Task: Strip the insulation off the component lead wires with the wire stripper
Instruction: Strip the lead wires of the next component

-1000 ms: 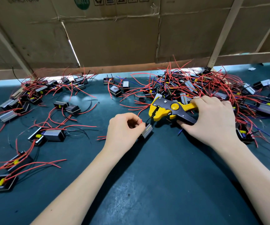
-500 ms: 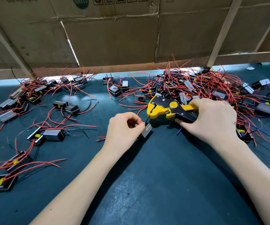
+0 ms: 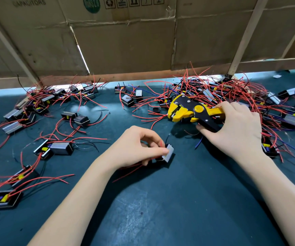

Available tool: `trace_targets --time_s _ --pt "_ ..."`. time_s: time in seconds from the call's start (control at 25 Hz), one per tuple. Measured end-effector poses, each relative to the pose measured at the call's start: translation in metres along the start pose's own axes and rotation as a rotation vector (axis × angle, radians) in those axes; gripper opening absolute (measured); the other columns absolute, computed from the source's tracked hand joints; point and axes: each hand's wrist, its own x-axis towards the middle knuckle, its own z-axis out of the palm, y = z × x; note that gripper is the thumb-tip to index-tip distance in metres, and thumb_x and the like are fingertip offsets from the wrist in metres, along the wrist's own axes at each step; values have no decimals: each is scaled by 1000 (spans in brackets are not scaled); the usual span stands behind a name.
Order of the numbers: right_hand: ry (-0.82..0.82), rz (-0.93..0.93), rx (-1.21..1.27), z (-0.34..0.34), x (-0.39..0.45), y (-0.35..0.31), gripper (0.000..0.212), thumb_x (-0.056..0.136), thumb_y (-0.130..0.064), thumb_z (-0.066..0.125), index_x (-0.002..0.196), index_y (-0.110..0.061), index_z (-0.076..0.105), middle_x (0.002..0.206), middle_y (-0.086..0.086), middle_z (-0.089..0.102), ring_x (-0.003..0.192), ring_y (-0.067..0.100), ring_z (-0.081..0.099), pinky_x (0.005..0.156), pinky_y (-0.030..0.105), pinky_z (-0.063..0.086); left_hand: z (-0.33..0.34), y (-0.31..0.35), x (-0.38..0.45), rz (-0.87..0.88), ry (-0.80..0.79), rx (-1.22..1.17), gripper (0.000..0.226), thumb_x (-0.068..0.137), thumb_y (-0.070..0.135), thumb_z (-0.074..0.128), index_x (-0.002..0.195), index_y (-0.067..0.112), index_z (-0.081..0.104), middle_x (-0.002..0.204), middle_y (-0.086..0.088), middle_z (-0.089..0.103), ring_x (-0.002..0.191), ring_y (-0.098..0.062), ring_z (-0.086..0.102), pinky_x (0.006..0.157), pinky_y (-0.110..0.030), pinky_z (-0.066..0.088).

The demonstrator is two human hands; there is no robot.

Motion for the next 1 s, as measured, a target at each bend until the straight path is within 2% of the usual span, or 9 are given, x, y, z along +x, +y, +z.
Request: trace_targets --time_s 0.08,0.2,0.28,0.36,0.48,0.6,0.68,0.8,1.0 --pt "-15 6 14 -1 1 0 57 67 -61 69 100 -15 60 95 8 61 99 33 56 83 43 35 9 0 2 88 -18 -120 17 85 5 74 100 9 67 96 -7 73 79 -14 70 69 -18 53" --pt "-16 13 41 -3 0 0 57 67 -58 73 102 -14 61 96 8 62 100 34 55 84 43 34 14 2 5 255 16 -11 48 89 5 68 132 17 51 138 4 56 132 -5 47 105 -25 43" --pt "-1 19 65 -4 0 0 54 67 -55 76 99 -14 61 94 8 61 98 34 56 83 42 35 -3 3 4 301 187 205 47 88 12 70 131 21 53 133 10 59 125 0 50 103 -24 42" --pt "3 22 74 -4 0 0 53 67 -55 76 98 -14 61 93 8 61 98 34 55 83 42 35 -29 0 -4 262 471 520 29 85 17 73 112 18 65 114 3 67 107 -13 60 96 -34 45" --pt "-7 26 68 -4 0 1 55 67 -57 74 100 -15 61 94 7 61 99 33 55 84 42 35 -83 -17 -23 -301 844 830 29 79 41 75 90 15 67 98 -14 68 97 -37 63 81 -42 50" --pt "-14 29 47 -2 0 2 57 67 -61 71 101 -16 61 95 5 61 101 32 55 84 42 34 -120 -33 -48 -826 715 775 51 73 57 76 84 9 65 92 -21 69 95 -40 63 84 -43 54" --pt "-13 25 45 -1 0 1 58 67 -61 70 101 -15 61 95 6 61 100 33 55 83 42 34 -121 -33 -48 -770 710 668 37 75 45 78 75 10 67 81 -19 71 91 -37 64 83 -40 53" --pt "-8 14 56 0 0 1 58 65 -61 69 100 -15 62 94 6 62 98 33 56 82 42 35 -104 -25 -35 -618 724 690 10 73 16 79 72 12 70 94 -24 68 96 -40 61 83 -40 49" --pt "-12 20 55 0 0 1 57 66 -60 71 100 -16 62 93 5 61 99 33 55 82 42 35 -90 -26 -26 -408 721 701 27 69 0 73 61 21 58 93 -15 64 94 -38 58 82 -39 45"
